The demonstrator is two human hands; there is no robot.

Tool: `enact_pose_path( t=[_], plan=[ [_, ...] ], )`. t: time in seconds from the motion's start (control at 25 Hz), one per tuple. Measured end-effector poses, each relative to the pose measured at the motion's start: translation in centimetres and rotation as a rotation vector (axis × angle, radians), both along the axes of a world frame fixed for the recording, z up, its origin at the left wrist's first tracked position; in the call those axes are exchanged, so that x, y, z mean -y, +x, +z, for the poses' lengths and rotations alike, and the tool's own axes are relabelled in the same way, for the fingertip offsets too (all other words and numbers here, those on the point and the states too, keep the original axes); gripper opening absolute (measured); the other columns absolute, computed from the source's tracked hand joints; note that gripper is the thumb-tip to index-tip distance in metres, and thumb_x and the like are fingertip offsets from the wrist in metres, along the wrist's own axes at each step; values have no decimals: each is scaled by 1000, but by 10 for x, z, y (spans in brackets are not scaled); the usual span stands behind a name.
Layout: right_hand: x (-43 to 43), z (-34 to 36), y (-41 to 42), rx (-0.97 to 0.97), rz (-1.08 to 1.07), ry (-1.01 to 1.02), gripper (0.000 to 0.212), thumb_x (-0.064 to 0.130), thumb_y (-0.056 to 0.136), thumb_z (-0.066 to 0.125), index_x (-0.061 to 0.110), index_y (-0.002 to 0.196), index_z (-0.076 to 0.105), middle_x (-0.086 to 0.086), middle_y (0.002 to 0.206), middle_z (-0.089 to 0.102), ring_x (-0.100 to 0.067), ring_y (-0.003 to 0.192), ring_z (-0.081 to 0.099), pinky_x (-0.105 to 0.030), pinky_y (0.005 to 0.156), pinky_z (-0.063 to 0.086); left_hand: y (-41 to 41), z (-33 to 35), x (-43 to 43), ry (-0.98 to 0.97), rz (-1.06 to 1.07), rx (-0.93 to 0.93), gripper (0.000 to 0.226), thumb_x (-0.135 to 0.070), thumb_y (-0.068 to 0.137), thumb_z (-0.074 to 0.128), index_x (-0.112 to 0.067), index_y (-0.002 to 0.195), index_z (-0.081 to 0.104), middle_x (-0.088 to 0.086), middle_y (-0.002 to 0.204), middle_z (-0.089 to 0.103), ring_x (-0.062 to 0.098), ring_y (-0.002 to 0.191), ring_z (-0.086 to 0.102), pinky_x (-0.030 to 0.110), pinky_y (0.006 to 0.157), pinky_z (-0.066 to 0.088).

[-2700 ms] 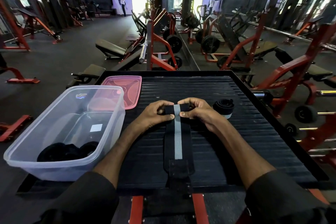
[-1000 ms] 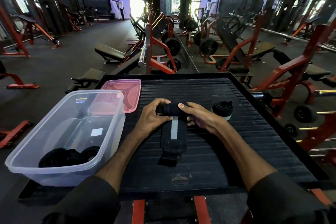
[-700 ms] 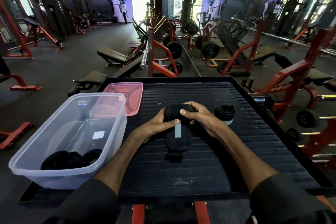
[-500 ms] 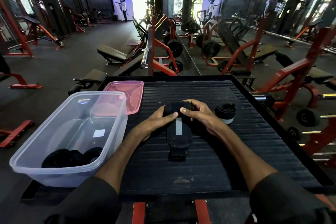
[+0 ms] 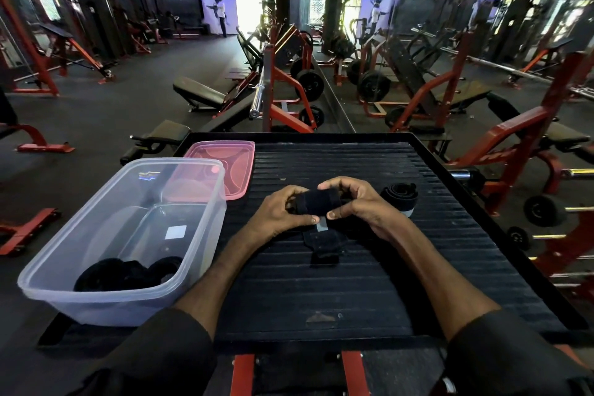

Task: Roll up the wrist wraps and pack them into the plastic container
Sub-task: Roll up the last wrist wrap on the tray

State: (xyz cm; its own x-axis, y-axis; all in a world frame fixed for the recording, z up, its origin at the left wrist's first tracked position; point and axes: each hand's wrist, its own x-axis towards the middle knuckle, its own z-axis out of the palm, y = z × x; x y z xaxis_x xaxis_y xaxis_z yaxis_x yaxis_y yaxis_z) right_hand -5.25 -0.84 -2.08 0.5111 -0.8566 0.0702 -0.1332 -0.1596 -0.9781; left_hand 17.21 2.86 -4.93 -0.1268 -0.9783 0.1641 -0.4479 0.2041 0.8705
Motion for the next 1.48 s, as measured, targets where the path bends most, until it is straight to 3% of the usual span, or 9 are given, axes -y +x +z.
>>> enact_pose_path(
  t=[0.16,0.32,0.48,0.64,0.76,0.92,1.2,1.36,1.48],
  plan=[
    [-2,10,-5,261,40,385,43,5,84,73,21,124,68,-3,118,73,-16,96,71,-31,75,54,-5,7,-2,-57,4,-7,58,-19,66,94,-20,116,66,-12,108,69,-3,99,67,16,89,52],
    [-1,8,2,62,-67,379,22,29,95,68,21,116,65,0,99,69,-13,87,64,-27,70,52,-7,9,-5,-122,-9,-55,58,-9,65,93,-18,116,66,-7,109,70,-2,99,67,14,89,52],
    [4,-3,-2,-119,36,328,58,60,84,71,17,121,63,0,94,62,-11,82,57,-24,71,47,-8,11,-9,-187,-13,-64,58,-1,67,90,-11,118,65,-4,112,67,-9,100,63,11,88,49],
    [1,-1,-4,-28,-19,249,33,34,88,78,18,115,66,0,93,68,-9,79,64,-22,65,51,-3,9,-2,-58,-90,-81,64,2,75,83,-22,127,56,-8,126,60,0,114,59,14,96,47],
    [-1,-1,-7,51,-61,204,48,27,77,86,18,120,70,-1,101,70,-11,90,67,-25,69,48,-2,11,-2,159,-116,-203,61,-4,86,75,-19,139,47,-6,134,58,6,125,55,11,95,47],
    [-4,3,-7,111,-62,137,47,-2,76,82,10,120,69,-3,103,73,-17,96,66,-31,84,51,1,17,-8,285,-174,-213,39,-22,94,70,-29,129,54,-14,125,65,-1,120,59,12,93,47],
    [-6,9,-3,143,56,117,59,-25,67,70,14,111,70,-14,125,71,-20,111,66,-32,88,57,-4,9,-5,105,-67,-180,49,-16,69,92,-20,109,63,1,104,71,14,99,67,28,89,54],
    [-2,11,-9,337,135,388,60,-6,74,68,21,128,64,-10,137,65,-20,111,64,-35,81,51,-4,11,-5,-14,-30,-123,57,-22,59,97,-25,106,64,-5,105,71,10,101,69,28,93,55],
    [-5,12,-7,267,111,460,60,13,79,70,21,136,59,-6,123,70,-18,105,67,-34,80,54,-8,15,-8,-88,-19,-95,60,-16,61,96,-25,111,63,-9,110,69,4,104,67,21,93,53]
  ],
)
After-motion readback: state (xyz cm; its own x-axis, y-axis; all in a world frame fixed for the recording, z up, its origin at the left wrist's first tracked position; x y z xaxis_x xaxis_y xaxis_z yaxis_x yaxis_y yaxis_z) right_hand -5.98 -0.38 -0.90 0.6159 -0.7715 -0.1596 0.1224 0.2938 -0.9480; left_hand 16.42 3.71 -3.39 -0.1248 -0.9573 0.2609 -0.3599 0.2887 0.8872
